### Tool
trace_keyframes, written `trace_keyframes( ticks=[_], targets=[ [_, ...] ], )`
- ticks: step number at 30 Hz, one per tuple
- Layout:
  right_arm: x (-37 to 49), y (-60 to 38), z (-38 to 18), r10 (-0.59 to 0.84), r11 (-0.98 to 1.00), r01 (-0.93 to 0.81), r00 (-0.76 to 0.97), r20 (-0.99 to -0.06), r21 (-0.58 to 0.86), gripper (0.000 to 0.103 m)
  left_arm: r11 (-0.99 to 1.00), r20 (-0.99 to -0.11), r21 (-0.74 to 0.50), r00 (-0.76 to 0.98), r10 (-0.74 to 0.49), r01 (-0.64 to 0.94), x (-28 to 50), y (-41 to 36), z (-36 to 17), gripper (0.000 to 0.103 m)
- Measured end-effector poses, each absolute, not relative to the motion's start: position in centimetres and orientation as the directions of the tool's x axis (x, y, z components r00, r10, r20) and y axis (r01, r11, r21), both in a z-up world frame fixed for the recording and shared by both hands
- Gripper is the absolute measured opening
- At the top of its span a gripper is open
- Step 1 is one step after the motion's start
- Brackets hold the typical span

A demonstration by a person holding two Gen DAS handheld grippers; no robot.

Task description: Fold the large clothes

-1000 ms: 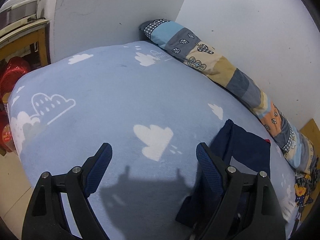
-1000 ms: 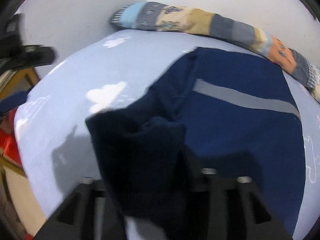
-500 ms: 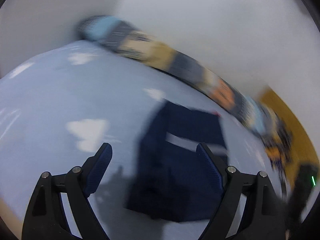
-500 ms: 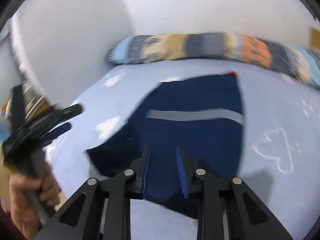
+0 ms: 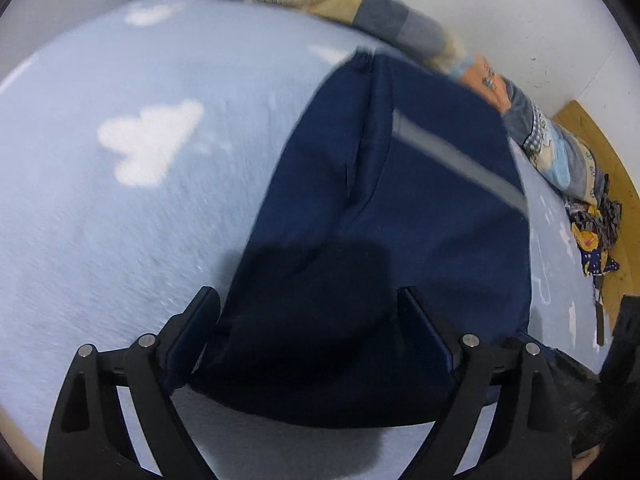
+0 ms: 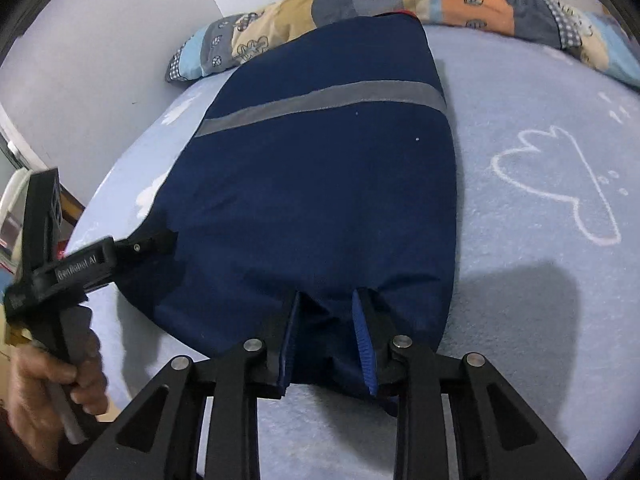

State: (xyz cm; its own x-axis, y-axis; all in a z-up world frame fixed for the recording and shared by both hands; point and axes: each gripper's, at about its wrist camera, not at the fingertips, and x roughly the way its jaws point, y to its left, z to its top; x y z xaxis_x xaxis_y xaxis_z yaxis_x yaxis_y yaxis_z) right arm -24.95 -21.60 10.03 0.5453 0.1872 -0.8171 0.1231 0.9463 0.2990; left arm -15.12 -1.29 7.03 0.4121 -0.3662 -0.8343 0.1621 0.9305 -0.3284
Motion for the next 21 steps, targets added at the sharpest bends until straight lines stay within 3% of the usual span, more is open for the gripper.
trace_keyframes(
  ticks=[4, 6, 10, 12, 21],
  targets=[
    [-26.0, -23.8, 13.5, 0.263, 0.908, 0.1, 0.621, -0.739, 0.408, 0.035, 0.882, -0.741, -0.444, 0.489, -0.46, 0.157, -14.0, 0.5, 10.4, 0.092],
    [-25.9, -25.5, 14.5, 0.28, 0.893, 0.105, 0.633, -0.722, 0.438, 0.048, 0.861, -0.722, -0.486, 0.487, -0.491, 0.146, -12.8, 1.1, 11.2, 0.092],
    [-24.9, -28.7, 15.0, 0.262, 0.892, 0.122, 0.646, -0.717, 0.436, 0.051, 0.862, -0.771, -0.479, 0.389, -0.503, 0.165, -9.4, 0.6, 9.9, 0.092],
    [-24.1, -30.4, 14.5, 0.261, 0.883, 0.139, 0.648, -0.716, 0.447, 0.065, 0.878, -0.82, -0.455, 0.313, -0.478, 0.147, -7.7, 0.2, 8.1, 0.092],
    [-19.8, -34.9, 8.0, 0.457, 0.724, 0.192, 0.585, -0.67, 0.662, 0.065, 0.778, -0.766, -0.628, 0.167, -0.621, 0.014, -4.3, 2.0, 3.4, 0.092]
  ],
)
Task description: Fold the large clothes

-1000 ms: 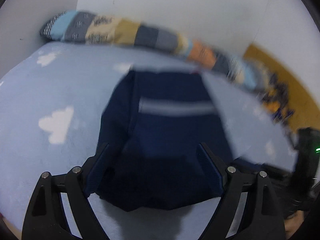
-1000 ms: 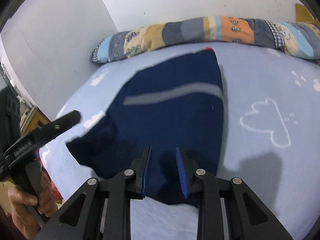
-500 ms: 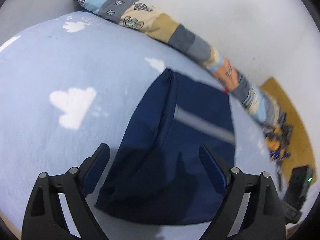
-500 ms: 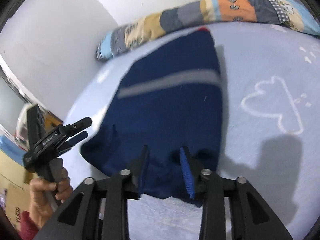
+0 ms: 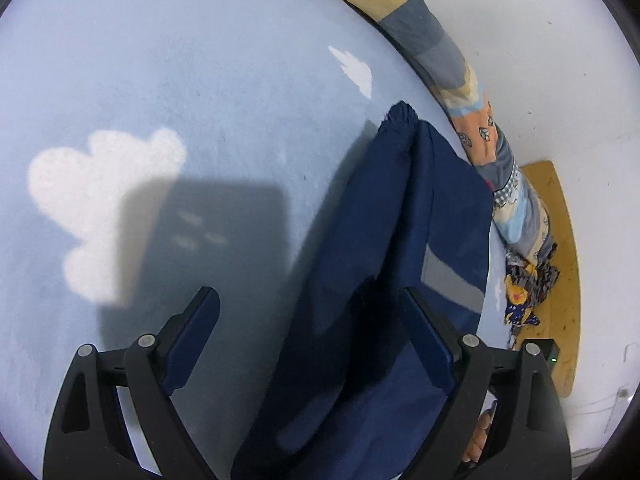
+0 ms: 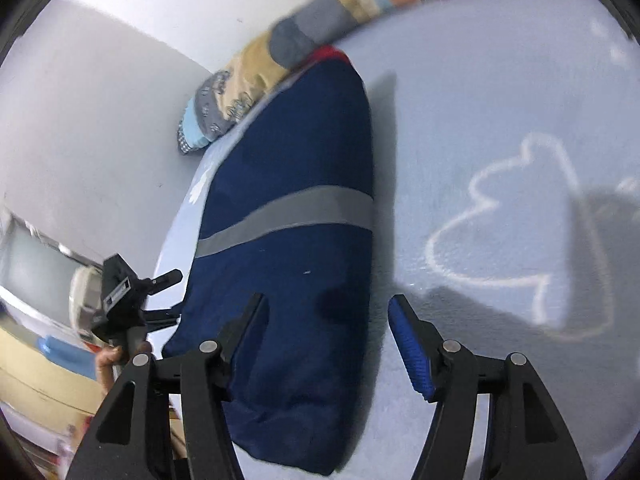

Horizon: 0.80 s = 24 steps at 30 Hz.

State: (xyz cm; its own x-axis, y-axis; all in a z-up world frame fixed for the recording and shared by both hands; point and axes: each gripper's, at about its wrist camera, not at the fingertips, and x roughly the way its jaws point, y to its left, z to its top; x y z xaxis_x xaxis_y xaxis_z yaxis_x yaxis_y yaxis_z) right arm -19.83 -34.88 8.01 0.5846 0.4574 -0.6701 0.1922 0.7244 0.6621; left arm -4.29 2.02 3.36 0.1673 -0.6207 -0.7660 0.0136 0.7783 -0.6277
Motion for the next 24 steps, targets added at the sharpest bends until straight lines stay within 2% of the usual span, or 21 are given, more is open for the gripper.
trace_keyframes(
  ticks=[4, 7, 10, 12, 17, 18, 19, 20, 21, 24],
  targets=[
    [-17.6, -34.6, 6.7, 0.515, 0.686, 0.173, 0.57, -0.64, 0.707, 0.065, 0.688, -0.68, -0.725, 0.112, -0.724, 0.044, -3.9, 0.9, 3.5, 0.092],
    [-16.2, -34.2, 5.6, 0.539, 0.675, 0.167, 0.553, -0.635, 0.719, 0.073, 0.665, -0.662, -0.744, 0.062, -0.747, 0.069, -3.9, -0.2, 3.0, 0.092],
    [-14.9, -34.0, 4.5, 0.597, 0.625, 0.152, 0.538, -0.594, 0.766, 0.075, 0.66, -0.661, -0.748, 0.015, -0.75, 0.077, -4.0, -1.0, 2.3, 0.093],
    [-13.8, -33.3, 4.3, 0.607, 0.634, 0.124, 0.532, -0.591, 0.763, 0.081, 0.64, -0.643, -0.762, 0.003, -0.766, 0.095, -4.0, -1.8, 2.5, 0.103],
    [-12.2, -30.7, 5.1, 0.578, 0.723, 0.019, 0.531, -0.62, 0.691, 0.082, 0.677, -0.677, -0.716, 0.067, -0.733, 0.169, -4.8, -4.4, 2.9, 0.103],
    [-12.2, -30.4, 5.5, 0.564, 0.735, 0.016, 0.54, -0.625, 0.677, 0.078, 0.689, -0.693, -0.692, 0.071, -0.718, 0.215, -5.2, -5.8, 3.3, 0.088],
    [-12.4, -30.3, 6.0, 0.554, 0.742, 0.008, 0.555, -0.62, 0.67, 0.071, 0.714, -0.72, -0.655, 0.081, -0.689, 0.247, -5.5, -6.8, 3.6, 0.079],
    [-12.5, -30.3, 6.6, 0.549, 0.747, -0.001, 0.566, -0.615, 0.665, 0.051, 0.756, -0.763, -0.591, 0.108, -0.637, 0.28, -6.0, -7.9, 4.2, 0.075],
    [-12.5, -30.2, 7.4, 0.538, 0.761, -0.005, 0.563, -0.627, 0.649, 0.044, 0.776, -0.781, -0.553, 0.136, -0.61, 0.302, -6.6, -8.6, 5.0, 0.068],
    [-13.5, -29.7, 9.6, 0.494, 0.811, -0.036, 0.577, -0.651, 0.584, 0.038, 0.786, -0.778, -0.533, 0.184, -0.6, 0.313, -7.6, -9.3, 7.2, 0.049]
  ],
)
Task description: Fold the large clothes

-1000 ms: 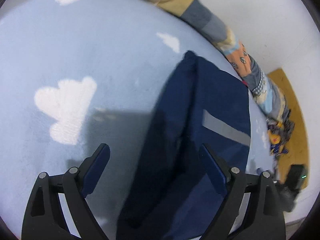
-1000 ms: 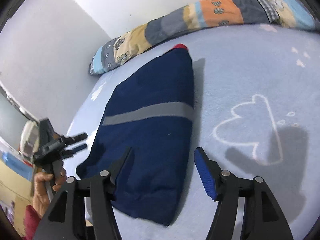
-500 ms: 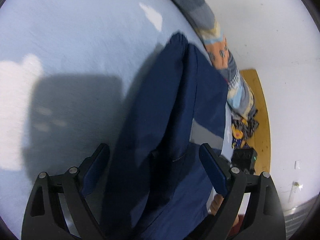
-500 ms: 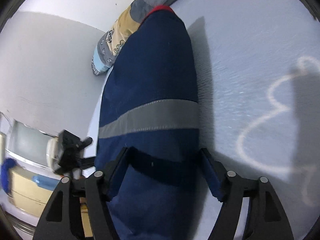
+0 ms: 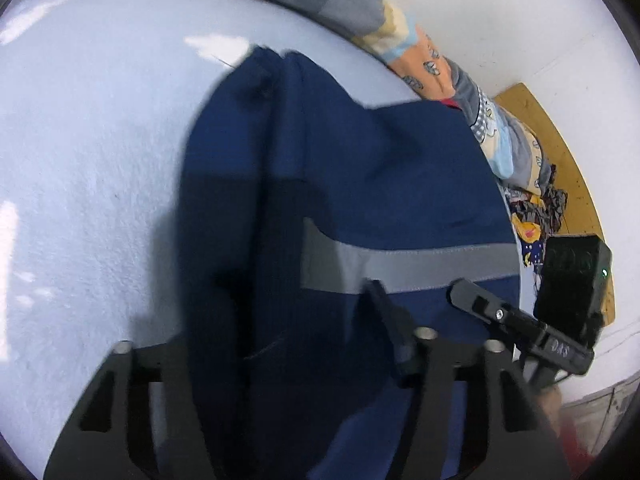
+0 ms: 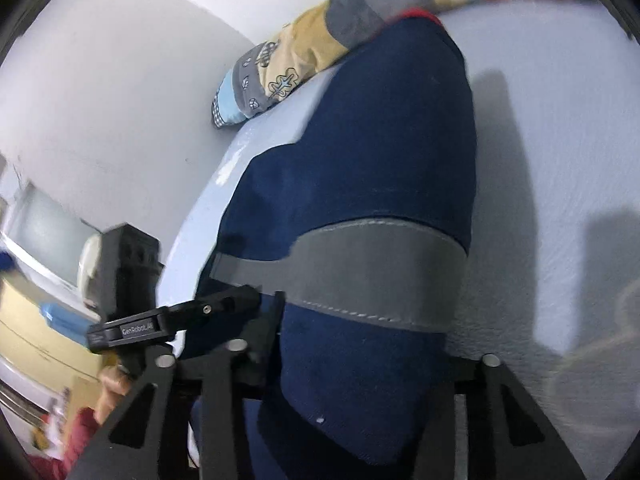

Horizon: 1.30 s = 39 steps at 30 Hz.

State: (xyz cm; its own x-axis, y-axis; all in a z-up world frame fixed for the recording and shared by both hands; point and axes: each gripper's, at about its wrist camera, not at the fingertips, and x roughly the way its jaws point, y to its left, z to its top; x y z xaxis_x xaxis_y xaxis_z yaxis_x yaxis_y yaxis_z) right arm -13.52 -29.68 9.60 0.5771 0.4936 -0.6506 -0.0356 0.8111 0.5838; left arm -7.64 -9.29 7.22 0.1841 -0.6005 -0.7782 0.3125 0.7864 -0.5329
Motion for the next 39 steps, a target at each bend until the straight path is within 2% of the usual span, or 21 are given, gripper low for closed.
trace_keyframes(
  ticks=[9, 15, 19, 20, 21, 23, 25, 29, 31, 33, 35, 37, 39],
  targets=[
    [-22.2, -34.8, 17.1, 0.424, 0.862, -0.069, 0.641, -0.64, 0.502, 0.037, 0.698, -0.698, -0.556, 0.203, -0.687, 0.451, -15.2, -16.3, 13.6, 0.048],
    [-26.8, -39.9, 17.2, 0.363, 0.873, 0.009, 0.655, -0.662, 0.488, 0.037, 0.678, -0.707, -0.526, 0.179, -0.684, 0.514, -19.4, -20.1, 13.1, 0.048],
    [-24.8, -42.1, 12.8, 0.31, 0.891, 0.095, 0.587, -0.748, 0.444, 0.04, 0.747, -0.779, -0.433, 0.209, -0.592, 0.503, -18.7, -22.6, 9.8, 0.048],
    [-24.0, -42.5, 11.5, 0.268, 0.903, 0.137, 0.564, -0.781, 0.408, 0.053, 0.79, -0.819, -0.378, 0.224, -0.528, 0.483, -18.0, -23.1, 8.2, 0.049],
    [-22.8, -43.2, 9.5, 0.226, 0.907, 0.204, 0.503, -0.834, 0.369, 0.063, 0.804, -0.833, -0.364, 0.222, -0.507, 0.47, -17.7, -23.3, 7.5, 0.055],
    [-23.2, -45.0, 8.3, 0.271, 0.852, 0.276, 0.493, -0.827, 0.444, 0.065, 0.811, -0.839, -0.38, 0.203, -0.505, 0.446, -17.3, -23.0, 6.9, 0.059],
    [-23.8, -45.7, 9.4, 0.263, 0.835, 0.312, 0.496, -0.828, 0.453, 0.063, 0.822, -0.842, -0.342, 0.24, -0.483, 0.455, -17.5, -22.4, 7.9, 0.061],
    [-26.9, -44.9, 13.2, 0.059, 0.912, 0.321, 0.515, -0.855, 0.256, 0.065, 0.878, -0.831, -0.23, 0.385, -0.402, 0.42, -19.1, -19.8, 9.9, 0.062],
    [-28.4, -43.8, 15.8, -0.056, 0.937, 0.314, 0.56, -0.826, 0.15, 0.068, 0.91, -0.81, -0.174, 0.47, -0.35, 0.377, -20.4, -18.2, 11.2, 0.062],
    [-30.9, -42.9, 17.4, -0.075, 0.947, 0.29, 0.623, -0.779, 0.141, 0.068, 0.917, -0.771, -0.112, 0.548, -0.324, 0.384, -22.8, -16.9, 12.6, 0.062],
    [-33.2, -40.8, 17.9, -0.032, 0.954, 0.24, 0.679, -0.734, 0.18, 0.065, 0.907, -0.742, -0.092, 0.579, -0.338, 0.412, -25.3, -16.9, 13.5, 0.062],
    [-34.6, -39.3, 17.4, -0.014, 0.958, 0.218, 0.688, -0.726, 0.188, 0.06, 0.889, -0.707, -0.048, 0.613, -0.352, 0.455, -28.9, -17.0, 13.9, 0.062],
    [-35.6, -37.2, 16.1, -0.005, 0.966, 0.195, 0.665, -0.747, 0.167, 0.035, 0.875, -0.697, 0.001, 0.628, -0.346, 0.484, -30.8, -19.0, 13.5, 0.062]
  ],
)
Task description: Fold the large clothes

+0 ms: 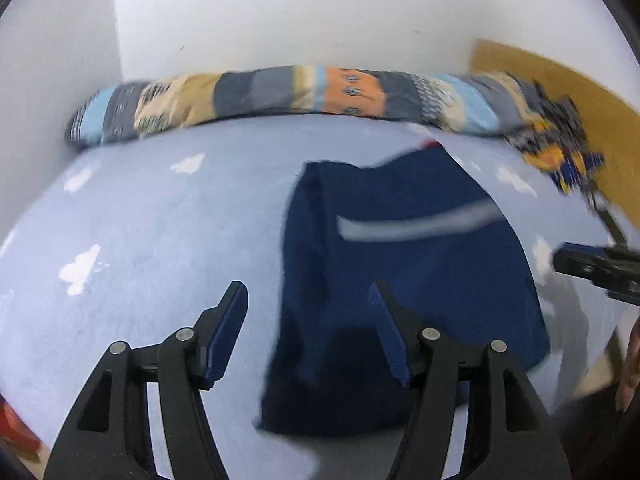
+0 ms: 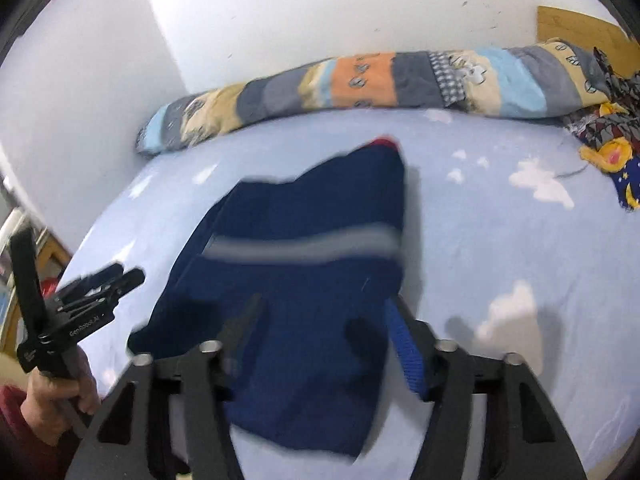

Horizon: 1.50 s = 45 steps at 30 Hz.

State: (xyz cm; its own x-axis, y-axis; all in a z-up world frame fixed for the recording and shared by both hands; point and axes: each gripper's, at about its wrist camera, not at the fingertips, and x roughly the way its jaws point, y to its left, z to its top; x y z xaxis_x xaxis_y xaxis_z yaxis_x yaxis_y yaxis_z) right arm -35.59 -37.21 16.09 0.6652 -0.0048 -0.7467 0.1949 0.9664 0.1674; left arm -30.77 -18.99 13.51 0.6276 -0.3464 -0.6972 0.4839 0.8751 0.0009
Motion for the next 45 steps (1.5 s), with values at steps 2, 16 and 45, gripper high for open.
trace_keyframes(
  ticks=[2, 16, 45],
  targets=[
    [-36.2, -35.9, 14.4, 0.003, 0.973, 0.177, 0.629, -0.778, 0.147, 0.036, 0.853, -0.716, 0.028, 0.607, -0.346, 0.521, -31.8, -20.0, 12.0, 0.062],
    [-32.6, -39.9, 15.4, -0.035, 0.945, 0.271, 0.644, -0.764, 0.184, 0.041, 0.881, -0.663, 0.101, 0.692, -0.287, 0.463, -28.2, -20.9, 12.2, 0.077],
    [-34.8, -36.8, 15.0, 0.007, 0.937, 0.29, 0.54, -0.842, 0.194, 0.047, 0.871, -0.741, 0.076, 0.612, -0.275, 0.485, -28.9, -23.7, 10.3, 0.082]
  ],
)
